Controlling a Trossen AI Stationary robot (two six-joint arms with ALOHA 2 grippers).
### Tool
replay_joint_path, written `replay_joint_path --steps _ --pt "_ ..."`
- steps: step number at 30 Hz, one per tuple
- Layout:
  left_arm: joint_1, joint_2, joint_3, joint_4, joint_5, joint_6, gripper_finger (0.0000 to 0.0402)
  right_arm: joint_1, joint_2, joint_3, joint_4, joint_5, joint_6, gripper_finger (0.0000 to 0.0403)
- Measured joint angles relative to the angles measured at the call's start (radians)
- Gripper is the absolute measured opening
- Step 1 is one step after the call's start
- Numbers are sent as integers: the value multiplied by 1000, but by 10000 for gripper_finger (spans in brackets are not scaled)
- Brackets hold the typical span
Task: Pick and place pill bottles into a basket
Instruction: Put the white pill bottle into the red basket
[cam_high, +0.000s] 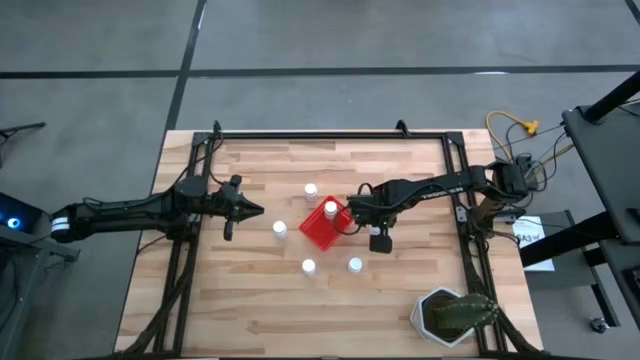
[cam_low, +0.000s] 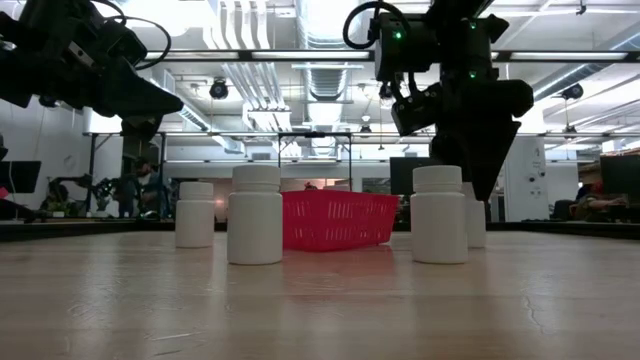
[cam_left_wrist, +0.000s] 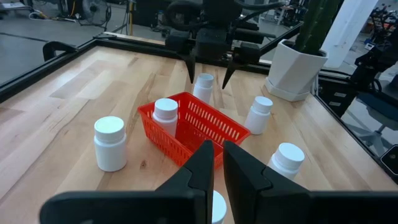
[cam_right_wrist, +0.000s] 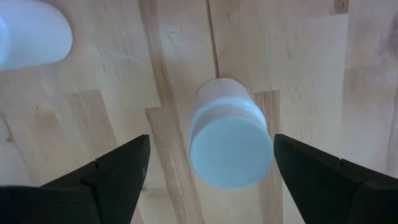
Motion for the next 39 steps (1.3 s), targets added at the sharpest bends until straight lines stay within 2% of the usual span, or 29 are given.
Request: replay_joint_path --steps 27,31,39 --pt "0 0 0 0 0 0 17 -1 0 2 23 30 27 321" --pt "0 2 0 0 0 0 17 -1 0 2 23 30 30 283" --pt "0 5 0 0 0 0 17 -1 -3 3 23 28 29 161"
